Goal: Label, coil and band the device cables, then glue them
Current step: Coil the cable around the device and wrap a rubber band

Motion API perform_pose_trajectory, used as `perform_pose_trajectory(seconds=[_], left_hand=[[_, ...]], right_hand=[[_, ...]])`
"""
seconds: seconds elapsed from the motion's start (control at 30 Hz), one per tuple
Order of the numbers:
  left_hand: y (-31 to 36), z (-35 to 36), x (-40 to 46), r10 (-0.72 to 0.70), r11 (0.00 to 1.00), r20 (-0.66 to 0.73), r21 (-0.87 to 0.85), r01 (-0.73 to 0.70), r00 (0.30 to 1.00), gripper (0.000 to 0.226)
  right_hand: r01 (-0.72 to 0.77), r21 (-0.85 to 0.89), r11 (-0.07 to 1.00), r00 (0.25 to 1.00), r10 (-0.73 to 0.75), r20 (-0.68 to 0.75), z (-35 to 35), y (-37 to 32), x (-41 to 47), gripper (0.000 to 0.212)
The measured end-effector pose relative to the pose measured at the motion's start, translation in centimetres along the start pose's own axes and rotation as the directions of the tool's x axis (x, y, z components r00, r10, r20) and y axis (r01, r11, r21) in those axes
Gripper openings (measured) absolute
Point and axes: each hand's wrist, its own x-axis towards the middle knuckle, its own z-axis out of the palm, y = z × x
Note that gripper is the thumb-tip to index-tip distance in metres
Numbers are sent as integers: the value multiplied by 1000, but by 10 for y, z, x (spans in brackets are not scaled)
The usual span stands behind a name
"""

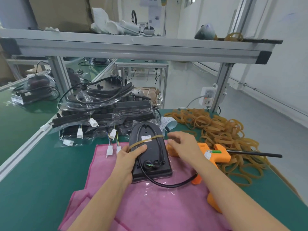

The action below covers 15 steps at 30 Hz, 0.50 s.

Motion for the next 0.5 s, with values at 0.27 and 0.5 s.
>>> perform_pose_trajectory(seconds=[0.27,0.5], left_hand=[[0,0,2,-37,999,-24,32,38,999,28],[1,0,1,-63,997,-25,45,64,998,28]], right_hand=[[-244,-744,622,968,209,-143,-61,28,30,26],[-311,-785,535,916,390,-97,-71,44,27,14]])
